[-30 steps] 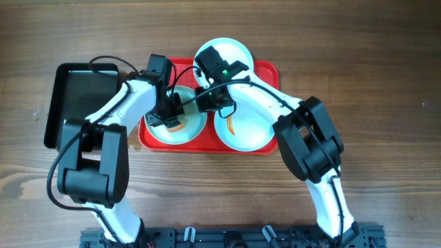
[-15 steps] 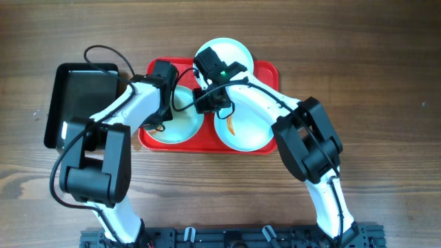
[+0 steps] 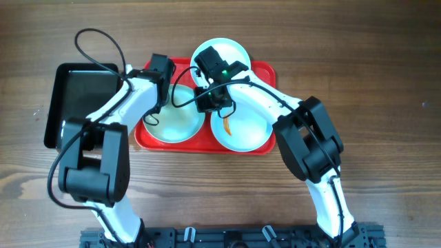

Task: Clean dirty plates on tray and stack at the side
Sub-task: 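Move the sponge back toward the black tray with the left gripper, then lift the cleaned plate with the right gripper and carry it right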

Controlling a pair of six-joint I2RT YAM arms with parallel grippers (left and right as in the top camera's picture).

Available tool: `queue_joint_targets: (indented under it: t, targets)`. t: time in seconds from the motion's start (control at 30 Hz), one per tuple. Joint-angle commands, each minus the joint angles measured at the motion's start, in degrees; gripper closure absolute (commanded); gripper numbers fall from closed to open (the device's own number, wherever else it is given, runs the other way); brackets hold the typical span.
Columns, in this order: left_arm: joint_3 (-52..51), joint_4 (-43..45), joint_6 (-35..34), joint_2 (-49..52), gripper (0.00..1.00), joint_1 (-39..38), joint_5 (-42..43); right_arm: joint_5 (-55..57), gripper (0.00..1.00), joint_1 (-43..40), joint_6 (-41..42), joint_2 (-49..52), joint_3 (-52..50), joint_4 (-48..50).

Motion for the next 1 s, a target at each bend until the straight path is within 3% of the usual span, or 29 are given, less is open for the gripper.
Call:
queue_joint_targets:
  t: [0.0, 0.23, 0.4, 0.43, 0.5, 0.7, 0.8, 0.97]
  targets:
    - [2.1, -0.5, -2.3, -7.0, 0.96, 0.4, -3.3, 2.9, 0.96, -0.4, -0.4, 1.6, -0.5, -0.4]
    - [2.1, -3.2, -4.3, -17.9, 0.96, 2.8, 8.4, -1.8, 0.96, -0.3, -3.7, -1.8, 0.1, -0.2]
    - [2.1, -9.9, -3.9, -17.9, 0.96, 14.5, 31.7, -3.0, 0.96, 0.3, -4.7, -9.5, 0.3, 0.1]
    - [2.1, -10.1, -0.6, -17.9, 0.96, 16.9, 38.2, -1.0, 0.96, 0.3, -4.9, -11.7, 0.3, 0.3]
    - [2.1, -10.0, 3.5, -17.9, 0.96, 19.9, 46.1, 6.6, 0.96, 0.3, -5.8, -15.2, 0.3, 0.3]
    - [2.1, -10.1, 3.3, -17.9, 0.96, 23.1, 47.9, 34.2, 0.95, 4.8, -17.6, -20.3, 0.3, -0.4]
    - [2.1, -10.1, 3.3, -17.9, 0.96, 23.2, 47.9, 52.3, 0.96, 10.2, -27.6, -20.1, 0.3, 2.1]
    - [2.0, -10.6, 3.3, -17.9, 0.96, 23.2, 47.9, 64.1, 0.96, 15.5, -32.1, -20.0, 0.3, 6.3]
